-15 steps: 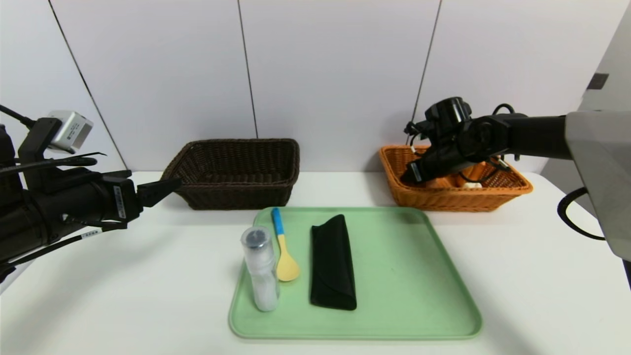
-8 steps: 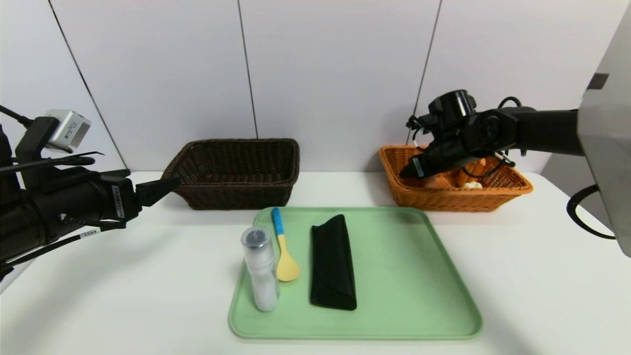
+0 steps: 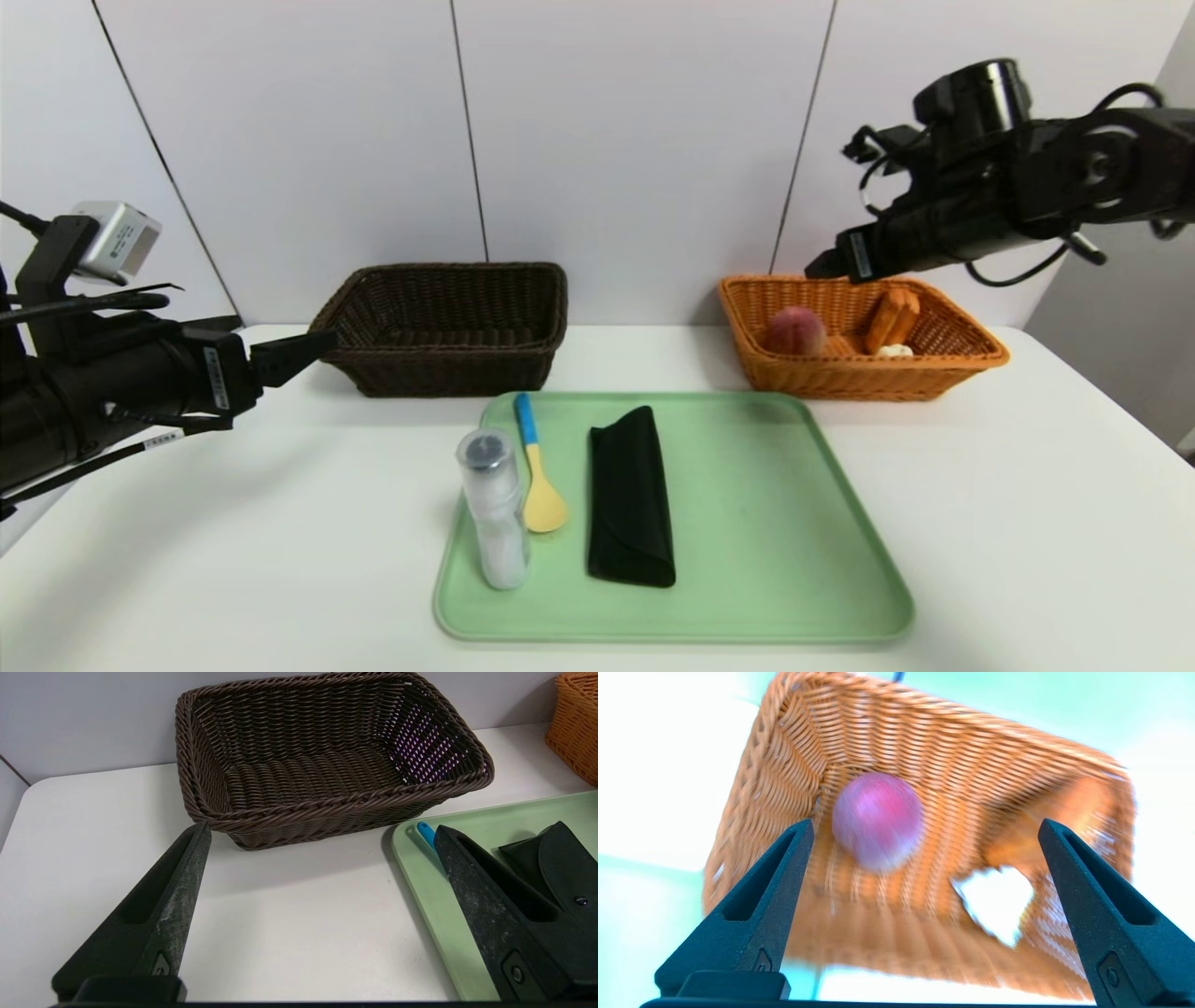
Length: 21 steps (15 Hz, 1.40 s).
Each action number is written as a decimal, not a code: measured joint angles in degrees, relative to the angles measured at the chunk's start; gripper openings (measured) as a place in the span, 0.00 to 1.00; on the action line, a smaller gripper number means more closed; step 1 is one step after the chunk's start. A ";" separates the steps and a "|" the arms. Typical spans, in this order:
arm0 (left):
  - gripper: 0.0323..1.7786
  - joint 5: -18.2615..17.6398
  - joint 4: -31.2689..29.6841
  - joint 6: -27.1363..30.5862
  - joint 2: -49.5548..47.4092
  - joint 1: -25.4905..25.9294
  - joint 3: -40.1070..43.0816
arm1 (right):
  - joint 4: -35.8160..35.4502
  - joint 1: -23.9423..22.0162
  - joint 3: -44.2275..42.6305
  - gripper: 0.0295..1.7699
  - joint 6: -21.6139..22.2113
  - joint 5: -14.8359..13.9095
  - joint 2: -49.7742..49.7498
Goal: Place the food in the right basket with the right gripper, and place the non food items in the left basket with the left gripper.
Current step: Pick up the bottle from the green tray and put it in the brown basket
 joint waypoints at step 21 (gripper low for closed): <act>0.95 -14.25 -23.19 -9.23 -8.13 -11.00 28.59 | -9.16 -1.90 55.28 0.96 3.39 2.95 -51.43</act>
